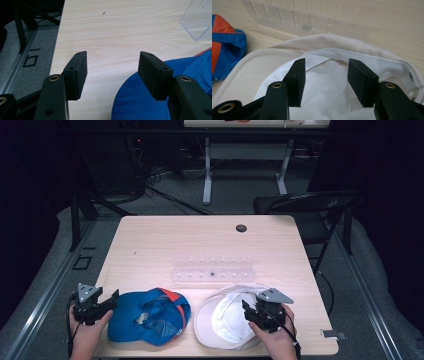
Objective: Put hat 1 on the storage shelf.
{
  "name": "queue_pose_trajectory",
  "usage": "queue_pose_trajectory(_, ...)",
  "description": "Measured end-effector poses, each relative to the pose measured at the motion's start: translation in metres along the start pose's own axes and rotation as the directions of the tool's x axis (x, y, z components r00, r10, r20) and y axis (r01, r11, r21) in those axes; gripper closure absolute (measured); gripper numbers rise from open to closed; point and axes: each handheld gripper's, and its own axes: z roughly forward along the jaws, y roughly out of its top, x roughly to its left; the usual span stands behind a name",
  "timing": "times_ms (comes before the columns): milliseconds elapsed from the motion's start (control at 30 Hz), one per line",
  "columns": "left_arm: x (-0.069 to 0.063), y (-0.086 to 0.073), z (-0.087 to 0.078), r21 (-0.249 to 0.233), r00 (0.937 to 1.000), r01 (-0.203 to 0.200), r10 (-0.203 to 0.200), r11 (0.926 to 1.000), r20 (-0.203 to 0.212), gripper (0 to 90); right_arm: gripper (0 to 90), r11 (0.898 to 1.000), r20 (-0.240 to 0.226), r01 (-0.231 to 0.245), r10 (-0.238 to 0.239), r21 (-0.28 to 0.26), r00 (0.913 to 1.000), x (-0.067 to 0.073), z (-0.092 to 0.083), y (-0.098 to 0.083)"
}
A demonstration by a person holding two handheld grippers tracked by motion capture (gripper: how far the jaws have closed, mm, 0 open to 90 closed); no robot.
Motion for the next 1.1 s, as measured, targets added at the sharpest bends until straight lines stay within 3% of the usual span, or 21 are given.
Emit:
queue_pose_trajectory(133,0.0,0.0,0.001,0.021,0.9995,-0.02,0.021,0.9996,-0.024,41.0,48.4,0.999,0.022,0.005,-0.006,0.039,0.9997,-0.007,-0.003,0.012)
queue_pose_trajectory(333,0.001,-0.001,0.002,0.025,0.9999,-0.007,0.007,0.9997,-0.012,41.1,47.8,0.995,0.026,-0.013,0.01,0.096,0.9996,-0.018,-0.005,0.026)
queue_pose_trajectory(567,-0.003,-0.001,0.003,0.026,0.9998,-0.018,0.018,0.9995,-0.001,41.6,46.8,0.982,0.052,-0.003,-0.007,0.187,0.9986,-0.032,-0.008,0.049)
queue_pose_trajectory(833,-0.004,-0.002,0.004,0.031,0.9997,-0.024,0.024,0.9992,0.009,41.6,46.4,0.97,0.086,0.026,-0.048,0.244,0.9951,-0.043,-0.013,0.066)
queue_pose_trajectory(1100,-0.004,-0.002,0.004,0.036,0.9997,-0.023,0.023,0.9991,0.006,41.6,46.4,0.957,0.111,-0.025,-0.007,0.288,0.9937,-0.061,-0.014,0.075)
